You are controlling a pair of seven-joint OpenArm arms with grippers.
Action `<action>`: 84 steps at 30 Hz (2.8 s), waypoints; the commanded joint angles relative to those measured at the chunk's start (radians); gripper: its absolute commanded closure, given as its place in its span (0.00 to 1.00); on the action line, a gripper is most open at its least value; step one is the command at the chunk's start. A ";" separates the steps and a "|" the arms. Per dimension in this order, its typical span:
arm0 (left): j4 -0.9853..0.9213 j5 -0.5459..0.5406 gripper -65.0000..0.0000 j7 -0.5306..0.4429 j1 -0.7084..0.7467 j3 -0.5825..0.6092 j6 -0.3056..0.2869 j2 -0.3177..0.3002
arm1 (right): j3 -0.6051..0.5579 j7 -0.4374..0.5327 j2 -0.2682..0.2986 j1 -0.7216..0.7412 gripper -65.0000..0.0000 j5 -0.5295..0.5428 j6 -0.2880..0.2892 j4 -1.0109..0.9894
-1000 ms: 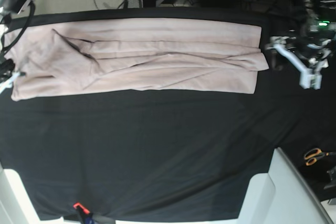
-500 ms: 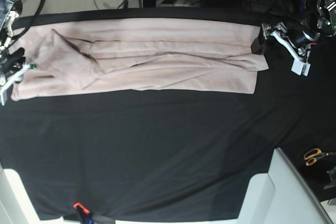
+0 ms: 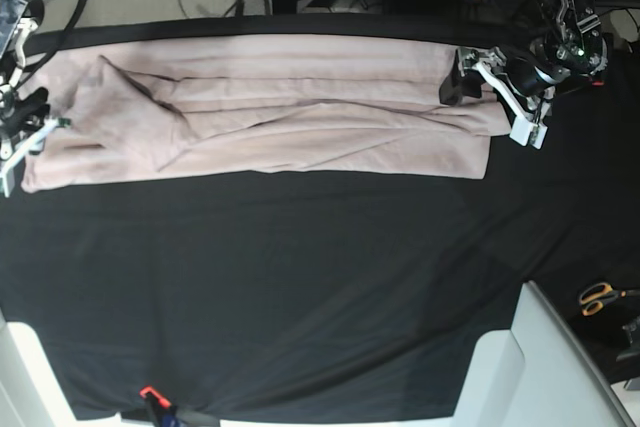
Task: Fold the T-shirt properly
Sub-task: 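Regrasp the pink shirt's end with the left gripper, then lift the held shirt end and fold it toward the right gripper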
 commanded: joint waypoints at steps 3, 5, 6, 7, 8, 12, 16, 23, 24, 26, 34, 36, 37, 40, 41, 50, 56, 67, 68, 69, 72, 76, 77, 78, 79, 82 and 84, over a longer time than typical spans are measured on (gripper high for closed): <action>-0.049 0.015 0.04 0.027 -0.020 0.010 -0.003 -0.003 | 0.003 0.018 0.014 0.012 0.64 0.005 -0.006 0.015; -0.070 0.015 0.07 0.015 -0.022 0.010 -0.003 -0.003 | 0.003 0.018 0.017 0.010 0.64 0.005 -0.006 0.015; -0.078 0.015 0.13 0.001 -0.022 0.010 -0.003 -0.003 | 0.003 0.018 0.017 0.010 0.64 0.005 -0.006 0.015; -0.087 0.015 0.21 -0.014 -0.022 0.010 -0.003 -0.001 | 0.003 0.018 0.017 0.010 0.64 0.005 -0.006 0.015; -0.096 0.015 0.31 -0.027 -0.022 0.010 -0.003 -0.001 | 0.003 0.018 0.017 0.010 0.64 0.005 -0.006 0.013; -0.128 0.023 0.82 -0.048 -0.022 0.010 -0.003 0.005 | 0.003 0.018 0.017 0.010 0.64 0.005 -0.006 0.013; -0.072 0.024 1.00 -0.047 -0.010 0.004 -0.003 0.008 | 0.003 0.018 0.014 0.010 0.64 0.005 -0.006 0.012; 0.231 0.121 1.00 -0.050 0.090 0.142 0.060 0.029 | 0.003 0.018 0.014 0.010 0.64 0.005 -0.006 -0.008; 0.289 0.152 1.00 -0.050 0.107 0.184 0.090 0.031 | 0.003 0.018 0.014 0.010 0.64 0.005 -0.006 -0.008; 0.383 0.199 1.00 -0.050 0.133 0.267 0.145 0.038 | 0.003 0.018 0.014 0.010 0.64 0.005 -0.006 -0.008; 0.557 0.394 1.00 -0.044 0.118 0.635 0.358 0.054 | 0.003 0.018 0.014 0.010 0.64 0.005 -0.006 -0.008; 0.554 0.411 1.00 -0.042 0.090 0.735 0.390 0.054 | 0.003 0.018 0.014 0.010 0.64 0.005 -0.006 -0.008; 0.554 0.415 1.00 -0.042 0.082 0.778 0.406 0.054 | 0.003 0.018 0.014 0.010 0.64 0.005 -0.006 -0.008; 0.554 0.414 1.00 -0.042 0.053 0.879 0.423 0.068 | 0.003 0.016 0.014 0.010 0.64 0.005 -0.006 -0.008; 0.547 0.415 1.00 -0.041 0.049 0.893 0.423 0.083 | 0.003 0.016 0.014 0.010 0.64 0.005 -0.006 -0.008; 0.370 0.422 1.00 -0.042 -0.051 0.979 0.423 0.187 | 0.003 0.016 0.015 0.010 0.64 0.005 -0.006 -0.008; 0.267 0.422 1.00 -0.045 -0.100 0.979 0.423 0.238 | 0.003 0.016 0.018 0.012 0.64 0.005 -0.006 -0.008; 0.189 0.422 1.00 -0.044 -0.131 0.980 0.423 0.266 | 0.003 0.016 0.018 0.018 0.64 0.005 -0.006 -0.008; 0.188 0.422 1.00 -0.044 -0.131 0.988 0.423 0.266 | 0.003 0.016 0.017 0.018 0.64 0.005 -0.006 -0.008; 0.188 0.422 1.00 -0.044 -0.131 0.997 0.423 0.266 | 0.003 0.016 0.017 0.018 0.64 0.005 -0.006 -0.008; 0.185 0.417 1.00 -0.042 -0.151 1.008 0.423 0.266 | 0.003 0.016 0.015 0.018 0.64 0.005 -0.006 -0.008; 0.151 0.414 0.85 -0.042 -0.171 1.008 0.423 0.275 | 0.003 0.014 0.015 0.018 0.64 0.005 -0.006 -0.008; 0.139 0.414 0.75 -0.042 -0.175 1.012 0.423 0.287 | 0.003 0.014 0.015 0.018 0.64 0.005 -0.006 -0.008; 0.128 0.414 0.67 -0.042 -0.183 1.022 0.423 0.295 | 0.003 0.016 0.015 0.018 0.64 0.005 -0.006 -0.008; 0.116 0.412 0.61 -0.042 -0.197 1.035 0.423 0.301 | 0.003 0.016 0.015 0.018 0.64 0.005 -0.006 -0.008; 0.080 0.412 0.48 -0.042 -0.231 1.112 0.423 0.324 | 0.003 0.014 0.015 0.018 0.64 0.005 -0.006 -0.008; 0.047 0.412 0.45 -0.042 -0.254 1.163 0.423 0.338 | 0.003 0.014 0.014 0.018 0.64 0.005 -0.006 -0.008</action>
